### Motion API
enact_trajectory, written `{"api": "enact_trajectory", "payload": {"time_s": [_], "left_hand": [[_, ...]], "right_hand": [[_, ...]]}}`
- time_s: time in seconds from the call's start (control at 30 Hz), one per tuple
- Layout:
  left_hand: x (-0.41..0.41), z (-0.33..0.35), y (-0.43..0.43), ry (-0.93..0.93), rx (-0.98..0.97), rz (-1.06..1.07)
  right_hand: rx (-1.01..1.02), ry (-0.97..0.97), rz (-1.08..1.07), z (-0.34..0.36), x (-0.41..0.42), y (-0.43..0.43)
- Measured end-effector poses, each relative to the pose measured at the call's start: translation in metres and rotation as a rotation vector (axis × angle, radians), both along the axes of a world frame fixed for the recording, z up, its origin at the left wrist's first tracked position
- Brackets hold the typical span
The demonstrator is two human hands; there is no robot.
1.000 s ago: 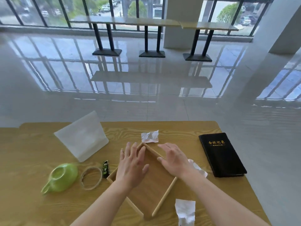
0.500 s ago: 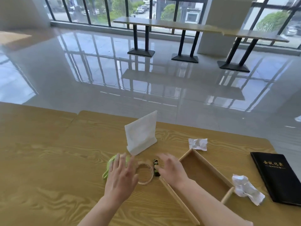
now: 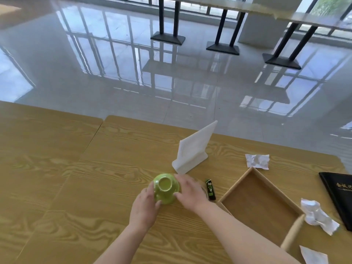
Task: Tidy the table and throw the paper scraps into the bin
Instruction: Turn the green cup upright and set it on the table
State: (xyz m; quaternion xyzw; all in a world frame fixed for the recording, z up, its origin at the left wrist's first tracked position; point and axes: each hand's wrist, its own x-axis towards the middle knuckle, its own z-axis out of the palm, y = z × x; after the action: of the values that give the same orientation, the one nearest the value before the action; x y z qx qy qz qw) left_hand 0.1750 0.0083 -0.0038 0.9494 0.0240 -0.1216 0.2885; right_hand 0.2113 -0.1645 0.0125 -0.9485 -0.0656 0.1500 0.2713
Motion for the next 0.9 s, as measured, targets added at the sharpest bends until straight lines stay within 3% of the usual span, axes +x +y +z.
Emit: {"api": "enact_trajectory", "payload": {"time_s": [0.43,0.57,0.73,0.9], "left_hand": [[0.009,-0.009,0.008,-0.135,-0.055,0.084],[0.008,-0.003,0.015,-0.146,-0.212,0.251],[0.003,0.002,0.019,0.113,-0.714,0.496],[-0.002,0.0,0.007,0.454,-0.908,0.562]], "right_hand": [[0.064,0.052,0.025,-0.008,0.008,0.0],[0.121,0.01,0.055,0.006,0.011,-0.006],[0.274,0.004,0.102,0.023,0.017,-0.012],[0.298,0.171,-0.045,0.015,0.023,-0.012]]}}
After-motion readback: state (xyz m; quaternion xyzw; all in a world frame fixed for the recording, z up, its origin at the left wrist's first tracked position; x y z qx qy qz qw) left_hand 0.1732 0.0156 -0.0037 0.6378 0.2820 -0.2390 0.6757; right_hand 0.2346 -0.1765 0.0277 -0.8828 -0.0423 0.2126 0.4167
